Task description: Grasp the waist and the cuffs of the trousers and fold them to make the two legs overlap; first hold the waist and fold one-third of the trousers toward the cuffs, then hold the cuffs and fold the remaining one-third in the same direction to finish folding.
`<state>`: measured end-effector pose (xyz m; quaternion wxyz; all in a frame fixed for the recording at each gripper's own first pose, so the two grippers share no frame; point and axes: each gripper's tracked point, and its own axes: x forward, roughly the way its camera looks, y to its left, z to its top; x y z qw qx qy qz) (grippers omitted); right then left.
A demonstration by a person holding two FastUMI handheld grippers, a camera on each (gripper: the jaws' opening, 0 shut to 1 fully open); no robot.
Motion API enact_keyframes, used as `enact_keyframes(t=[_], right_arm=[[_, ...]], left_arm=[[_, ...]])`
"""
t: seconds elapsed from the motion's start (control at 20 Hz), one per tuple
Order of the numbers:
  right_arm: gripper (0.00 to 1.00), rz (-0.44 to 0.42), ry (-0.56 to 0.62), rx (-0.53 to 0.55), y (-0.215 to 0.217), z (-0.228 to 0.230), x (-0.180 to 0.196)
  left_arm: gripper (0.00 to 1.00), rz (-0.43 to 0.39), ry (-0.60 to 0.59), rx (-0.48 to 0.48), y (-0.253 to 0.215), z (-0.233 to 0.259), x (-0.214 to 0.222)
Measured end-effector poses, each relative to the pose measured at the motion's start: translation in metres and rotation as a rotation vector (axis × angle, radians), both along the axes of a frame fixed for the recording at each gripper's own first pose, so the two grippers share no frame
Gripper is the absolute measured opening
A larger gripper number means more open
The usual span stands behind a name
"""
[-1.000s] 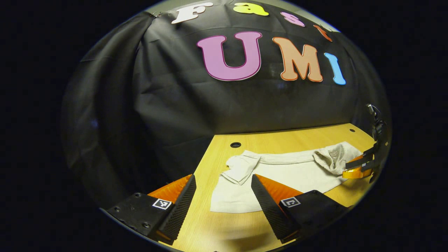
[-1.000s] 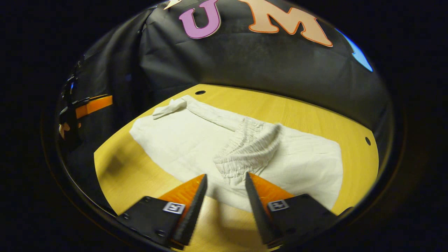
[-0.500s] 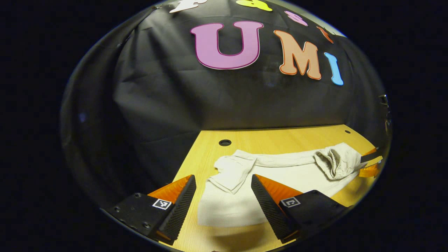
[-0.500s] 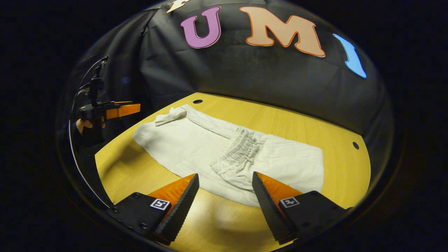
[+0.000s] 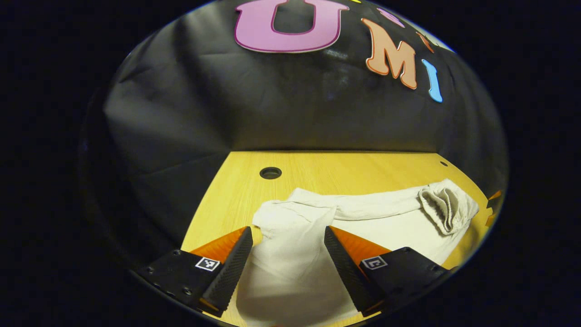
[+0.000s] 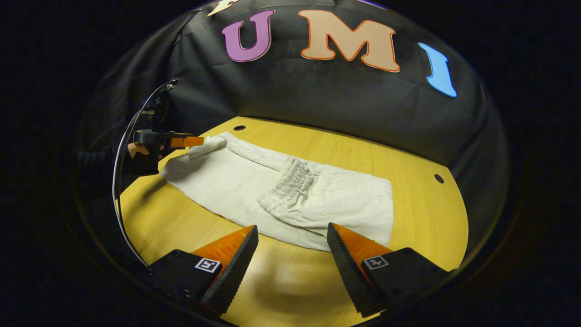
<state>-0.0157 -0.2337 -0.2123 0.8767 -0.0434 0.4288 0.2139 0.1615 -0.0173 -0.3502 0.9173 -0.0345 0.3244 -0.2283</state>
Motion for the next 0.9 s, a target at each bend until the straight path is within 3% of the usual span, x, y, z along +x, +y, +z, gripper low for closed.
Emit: enact_keyframes(t=[0.4,0.6,0.75,0.85,0.9], right_arm=[[0.98,-0.014,0.014,-0.026,-0.008,0.000,-0.004],[0.96,-0.024,0.016,-0.021,-0.010,-0.002,-0.004],[0.98,-0.030,0.028,-0.014,-0.010,-0.003,-0.006],[0.98,-0.027,0.031,-0.006,-0.008,-0.003,-0.008],[0.98,-0.028,0.031,-0.003,-0.007,-0.002,-0.008]], left_arm=[[0.96,-0.041,0.116,0.039,-0.012,-0.038,-0.010],[0.95,-0.051,0.073,0.060,-0.023,-0.039,-0.010],[0.50,-0.077,0.082,0.016,-0.040,-0.034,-0.015],[0.12,-0.063,0.089,-0.012,-0.043,-0.033,-0.016],[0.12,-0.053,0.084,-0.020,-0.044,-0.031,-0.014]])
